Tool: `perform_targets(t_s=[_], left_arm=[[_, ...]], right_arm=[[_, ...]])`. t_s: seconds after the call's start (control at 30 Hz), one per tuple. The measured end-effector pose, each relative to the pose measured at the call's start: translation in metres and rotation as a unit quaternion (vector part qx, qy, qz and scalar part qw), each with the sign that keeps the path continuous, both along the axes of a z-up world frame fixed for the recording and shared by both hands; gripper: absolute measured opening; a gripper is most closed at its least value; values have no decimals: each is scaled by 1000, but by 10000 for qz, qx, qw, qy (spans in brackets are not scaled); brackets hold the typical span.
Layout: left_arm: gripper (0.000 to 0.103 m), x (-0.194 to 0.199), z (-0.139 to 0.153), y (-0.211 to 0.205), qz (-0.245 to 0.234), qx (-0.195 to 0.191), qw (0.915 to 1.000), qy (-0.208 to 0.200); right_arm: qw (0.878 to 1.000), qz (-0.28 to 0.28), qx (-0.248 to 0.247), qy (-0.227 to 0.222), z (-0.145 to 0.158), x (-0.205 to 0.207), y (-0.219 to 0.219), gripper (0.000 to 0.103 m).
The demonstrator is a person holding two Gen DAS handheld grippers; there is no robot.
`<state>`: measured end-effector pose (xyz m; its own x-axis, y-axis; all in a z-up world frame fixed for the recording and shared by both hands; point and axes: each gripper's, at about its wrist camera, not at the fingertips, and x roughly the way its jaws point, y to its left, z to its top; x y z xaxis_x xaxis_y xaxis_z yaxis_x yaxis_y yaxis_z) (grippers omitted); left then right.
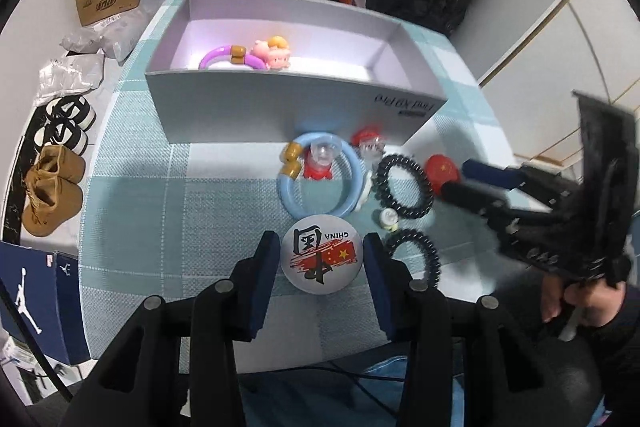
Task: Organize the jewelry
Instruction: 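Lower the left gripper onto the white round badge and close it, then carry white badge into box with left gripper while right gripper carries red China badge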
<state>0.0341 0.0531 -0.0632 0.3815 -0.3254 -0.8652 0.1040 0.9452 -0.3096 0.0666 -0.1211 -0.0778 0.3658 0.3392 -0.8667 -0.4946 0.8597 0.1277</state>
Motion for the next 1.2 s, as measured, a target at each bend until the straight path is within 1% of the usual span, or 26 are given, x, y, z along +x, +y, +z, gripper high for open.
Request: perform_targets(t_s=[0.13, 0.23, 0.3, 0.5, 0.63, 0.77, 0.9, 1.0, 1.07, 1.2], left_arm=[[37, 3, 10, -2, 71, -222, 9996, -146], [37, 4, 17, -2, 113, -322, 9991, -269], [37, 4, 22, -1, 138, -391, 9985, -352], [37, 3, 34, 3, 211, -565, 9966, -559], [37, 4, 40, 9, 276, -702, 9949, -667], [37, 6, 47, 16, 349, -861, 9925, -790], [37, 9, 57, 19, 396, -1020, 9893, -961], [37, 16, 62, 20, 422, -1068, 9877, -1057], [37, 22, 66, 20, 447, -1024, 9874, -1125], [37, 37, 69, 21, 511, -1002, 9866, -1185]], right_arm=[[9987, 240, -351, -269, -2, -7, 11, 49], [9962, 485, -557, -465, -3, -13, 20, 42], [9941, 595, -693, -586, -4, -16, 24, 41], [9951, 562, -626, -529, -2, -14, 20, 41], [9976, 368, -399, -423, 4, -10, 12, 41], [9994, 31, -3, -352, 17, -2, -1, 41], [9980, -264, 439, -358, 33, 6, -12, 41], [9944, -382, 857, -479, 50, 10, -16, 41], [9909, -376, 1128, -637, 65, 12, -15, 41], [9855, -239, 1436, -873, 85, 15, -4, 41]])
